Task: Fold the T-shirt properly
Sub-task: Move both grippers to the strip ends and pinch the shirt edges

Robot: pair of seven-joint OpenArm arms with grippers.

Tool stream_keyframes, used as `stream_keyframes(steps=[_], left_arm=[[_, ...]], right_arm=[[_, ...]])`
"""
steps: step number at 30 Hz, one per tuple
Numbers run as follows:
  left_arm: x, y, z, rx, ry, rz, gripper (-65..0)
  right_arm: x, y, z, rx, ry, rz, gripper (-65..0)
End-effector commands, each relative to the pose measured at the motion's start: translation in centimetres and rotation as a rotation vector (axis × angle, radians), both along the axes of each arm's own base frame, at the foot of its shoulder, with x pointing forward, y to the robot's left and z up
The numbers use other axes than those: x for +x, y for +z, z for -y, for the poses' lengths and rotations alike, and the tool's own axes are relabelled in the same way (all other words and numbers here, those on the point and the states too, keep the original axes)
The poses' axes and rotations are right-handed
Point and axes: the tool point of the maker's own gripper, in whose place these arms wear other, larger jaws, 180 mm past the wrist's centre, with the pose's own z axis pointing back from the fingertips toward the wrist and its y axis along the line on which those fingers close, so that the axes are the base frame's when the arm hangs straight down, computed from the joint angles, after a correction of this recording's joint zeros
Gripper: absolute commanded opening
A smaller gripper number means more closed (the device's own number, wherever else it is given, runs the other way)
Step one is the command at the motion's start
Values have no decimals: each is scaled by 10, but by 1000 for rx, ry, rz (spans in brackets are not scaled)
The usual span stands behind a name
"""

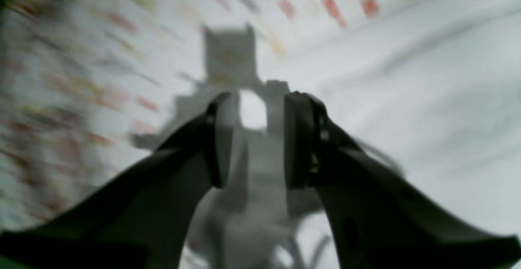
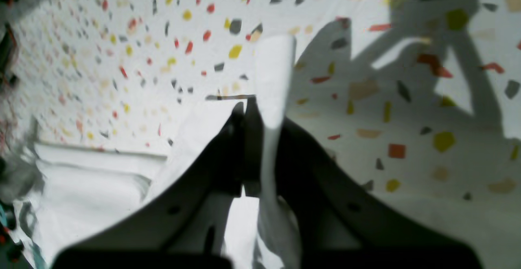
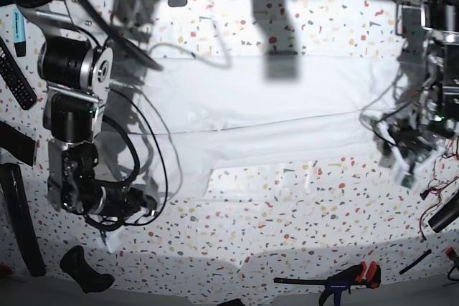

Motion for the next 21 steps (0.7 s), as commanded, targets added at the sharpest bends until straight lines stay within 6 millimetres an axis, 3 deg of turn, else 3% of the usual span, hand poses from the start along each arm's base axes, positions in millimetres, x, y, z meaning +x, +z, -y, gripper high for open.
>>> stream_keyframes(steps=[1,5,11,14,18,21], left_arm=[[11,23,-9,22,-6,70,-447],[11,32,-29,65,2,77,-447],[8,30,-29,-15,11,53,-447],[7,14,-37,-74,51,20,-446],[1,-20,-60,-165,169,-93,-380],[-3,-33,-69,-208,223,-162,-377]], right_arm=[[16,28,-1,1,8,74,-650],[14,23,-8,-29,42,63,-650],[13,22,-9,-36,51,60,-650],[13,22,-9,-36,51,60,-650],[13,22,-9,-36,50,61,-650],[14,23,-10,-28,50,63,-650]])
